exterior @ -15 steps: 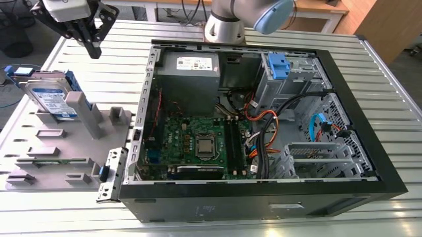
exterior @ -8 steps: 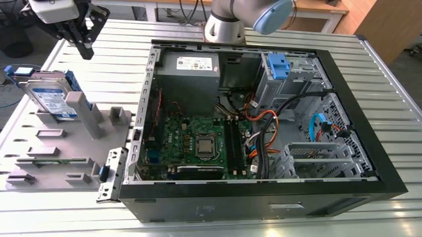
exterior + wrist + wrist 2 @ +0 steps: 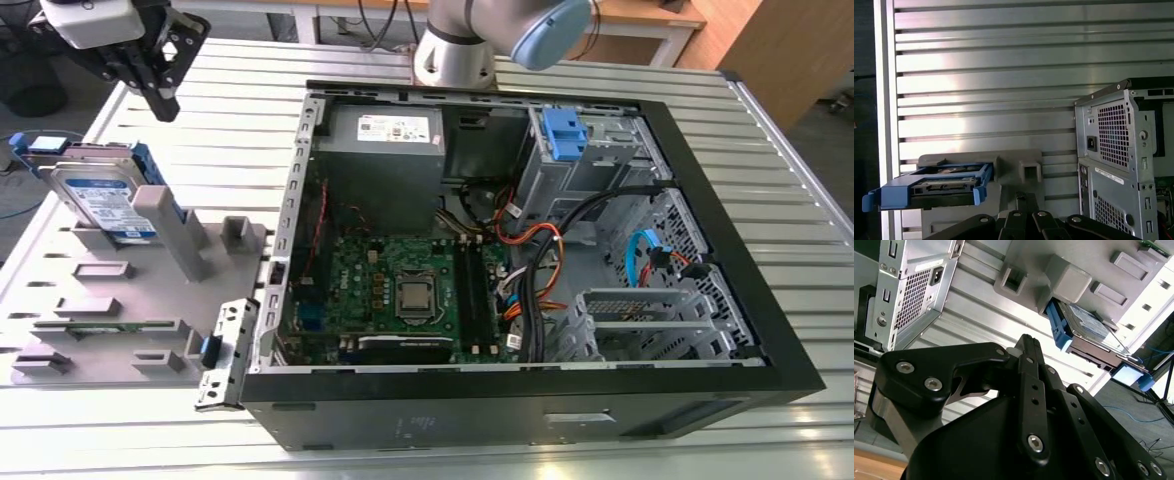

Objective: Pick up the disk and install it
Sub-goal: 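Reach for the disk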

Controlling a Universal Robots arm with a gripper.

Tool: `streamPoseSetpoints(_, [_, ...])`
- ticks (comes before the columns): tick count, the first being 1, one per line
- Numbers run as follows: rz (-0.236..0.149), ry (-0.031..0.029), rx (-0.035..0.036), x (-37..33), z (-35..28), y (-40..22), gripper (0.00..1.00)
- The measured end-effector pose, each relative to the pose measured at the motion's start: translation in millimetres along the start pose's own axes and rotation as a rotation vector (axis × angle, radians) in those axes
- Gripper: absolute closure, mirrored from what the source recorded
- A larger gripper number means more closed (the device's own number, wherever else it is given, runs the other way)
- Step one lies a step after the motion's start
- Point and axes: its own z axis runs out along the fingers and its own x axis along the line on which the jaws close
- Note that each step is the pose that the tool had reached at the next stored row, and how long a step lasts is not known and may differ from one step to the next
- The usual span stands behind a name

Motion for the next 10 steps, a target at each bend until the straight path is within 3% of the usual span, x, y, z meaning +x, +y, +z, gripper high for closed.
streamPoseSetpoints(10, [0.000, 0.0000, 0.0000, 1.9, 0.1, -0.1, 0.89])
